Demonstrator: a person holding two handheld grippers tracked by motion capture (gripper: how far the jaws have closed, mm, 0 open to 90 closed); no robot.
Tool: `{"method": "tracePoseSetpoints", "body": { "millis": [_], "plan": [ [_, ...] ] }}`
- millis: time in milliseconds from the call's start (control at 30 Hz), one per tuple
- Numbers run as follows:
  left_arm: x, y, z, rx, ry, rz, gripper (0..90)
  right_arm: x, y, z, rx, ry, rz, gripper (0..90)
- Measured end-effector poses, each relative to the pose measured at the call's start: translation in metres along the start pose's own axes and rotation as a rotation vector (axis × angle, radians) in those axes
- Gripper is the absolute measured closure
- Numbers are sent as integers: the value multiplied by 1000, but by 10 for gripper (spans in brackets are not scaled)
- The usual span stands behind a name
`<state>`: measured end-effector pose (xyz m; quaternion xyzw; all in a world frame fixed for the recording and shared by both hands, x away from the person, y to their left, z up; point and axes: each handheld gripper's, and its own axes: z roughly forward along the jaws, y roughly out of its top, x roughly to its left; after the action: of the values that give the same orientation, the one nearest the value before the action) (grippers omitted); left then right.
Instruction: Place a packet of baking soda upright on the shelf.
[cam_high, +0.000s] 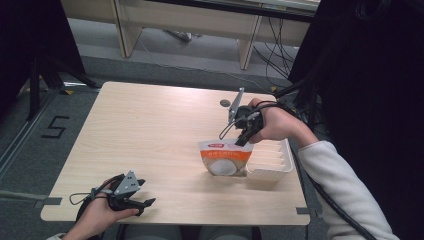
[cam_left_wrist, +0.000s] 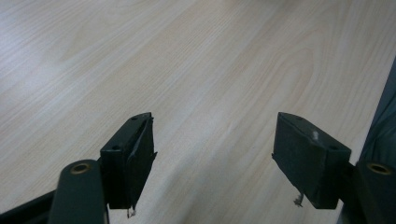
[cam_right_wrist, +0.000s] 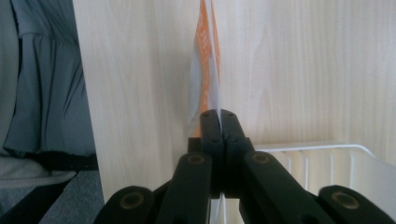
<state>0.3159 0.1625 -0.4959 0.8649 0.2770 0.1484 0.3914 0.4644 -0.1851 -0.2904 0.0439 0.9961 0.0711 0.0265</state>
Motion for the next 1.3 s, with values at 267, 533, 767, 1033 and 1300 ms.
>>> {"method": "tracePoseSetpoints", "body": {
  "millis": [267, 533, 767, 1033, 1300],
  "plan": [
    [1, 0, 0, 1, 2, 17, 285, 2, 6, -14, 4, 8, -3, 900],
    [1, 0, 0, 0, -1, 13, 285, 0, 7, -31, -5, -6, -34, 900],
    [1, 0, 0, 1, 0, 14, 285, -3, 1, -42, -3, -25, -18, 900],
    [1, 0, 0, 1, 2, -2, 285, -10, -11, -55, -26, -39, -7, 900],
    [1, 0, 0, 0, 1, 0, 285, -16, -22, -65, -30, -57, 30, 900]
  ]
}}
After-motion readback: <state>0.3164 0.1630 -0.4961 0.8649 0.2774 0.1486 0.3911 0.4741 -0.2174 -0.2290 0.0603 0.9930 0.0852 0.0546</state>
